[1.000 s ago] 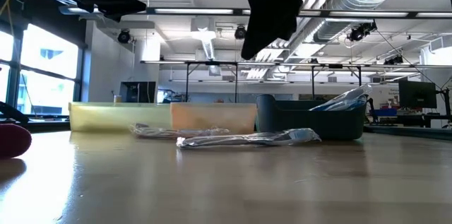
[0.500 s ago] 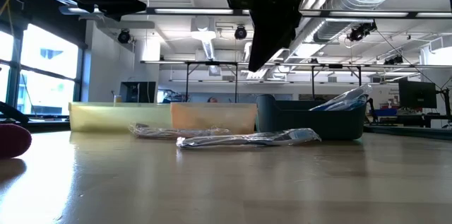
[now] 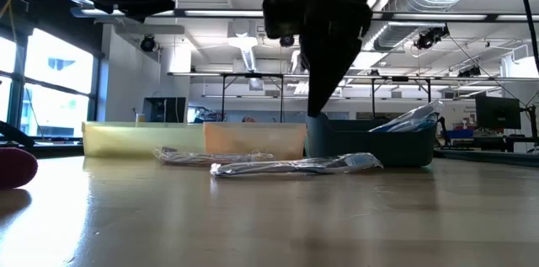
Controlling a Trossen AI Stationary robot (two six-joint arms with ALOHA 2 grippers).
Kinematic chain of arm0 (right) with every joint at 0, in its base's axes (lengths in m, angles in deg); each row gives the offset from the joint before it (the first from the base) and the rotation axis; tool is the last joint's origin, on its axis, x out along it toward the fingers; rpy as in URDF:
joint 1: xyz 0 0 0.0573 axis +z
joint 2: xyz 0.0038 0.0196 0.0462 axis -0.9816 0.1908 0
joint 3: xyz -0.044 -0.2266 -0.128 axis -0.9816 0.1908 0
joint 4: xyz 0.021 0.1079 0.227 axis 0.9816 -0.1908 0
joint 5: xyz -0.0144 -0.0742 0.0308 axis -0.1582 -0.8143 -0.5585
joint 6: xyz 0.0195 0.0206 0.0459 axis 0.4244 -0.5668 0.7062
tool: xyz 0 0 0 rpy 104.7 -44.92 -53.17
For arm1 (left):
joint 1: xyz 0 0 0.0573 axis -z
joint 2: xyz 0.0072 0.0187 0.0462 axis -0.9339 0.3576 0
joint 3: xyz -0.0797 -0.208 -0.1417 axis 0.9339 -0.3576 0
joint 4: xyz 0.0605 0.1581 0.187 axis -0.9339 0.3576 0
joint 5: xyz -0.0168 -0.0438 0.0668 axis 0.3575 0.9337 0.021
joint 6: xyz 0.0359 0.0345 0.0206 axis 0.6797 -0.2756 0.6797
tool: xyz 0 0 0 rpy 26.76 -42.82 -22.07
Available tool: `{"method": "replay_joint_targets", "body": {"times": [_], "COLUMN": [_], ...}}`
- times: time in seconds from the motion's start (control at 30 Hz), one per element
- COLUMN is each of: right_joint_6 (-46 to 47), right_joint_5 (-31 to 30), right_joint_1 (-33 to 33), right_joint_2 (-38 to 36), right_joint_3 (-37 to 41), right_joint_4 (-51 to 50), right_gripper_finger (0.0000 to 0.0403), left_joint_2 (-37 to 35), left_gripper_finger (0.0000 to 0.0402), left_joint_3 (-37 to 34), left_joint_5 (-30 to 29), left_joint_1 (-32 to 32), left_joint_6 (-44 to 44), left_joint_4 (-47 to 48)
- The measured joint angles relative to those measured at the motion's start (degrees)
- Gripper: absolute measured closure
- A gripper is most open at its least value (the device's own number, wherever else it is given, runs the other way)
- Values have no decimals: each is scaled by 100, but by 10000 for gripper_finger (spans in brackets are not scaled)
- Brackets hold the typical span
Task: Pick & Place Toothbrushes
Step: Put the blue toothbrush into the dark blue bin
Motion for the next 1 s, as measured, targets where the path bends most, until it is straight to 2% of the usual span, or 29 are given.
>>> {"method": "replay_joint_targets", "body": {"times": [0.17, 0.47, 0.6, 0.83, 1.0], "right_joint_6": [-430, -414, -425, -427, -425], "right_joint_5": [30, 30, -22, 1, 27], "right_joint_1": [-38, -113, -28, 81, 78], "right_joint_2": [189, 191, 191, 194, 194], "right_joint_3": [-205, -206, -206, -206, -111], "right_joint_4": [-296, -282, -283, -281, -8], "right_gripper_finger": [399, 383, 339, 227, 188], "left_joint_2": [1, 1, 2, 0, 0], "left_gripper_finger": [208, 208, 208, 208, 208], "left_joint_3": [0, 0, 0, 0, 0], "left_joint_5": [-146, -239, -240, -243, -245], "left_joint_1": [-2, -2, -2, -2, -2], "left_joint_6": [1, 0, 0, 0, -1], "left_joint_4": [36, 53, 55, 57, 57]}}
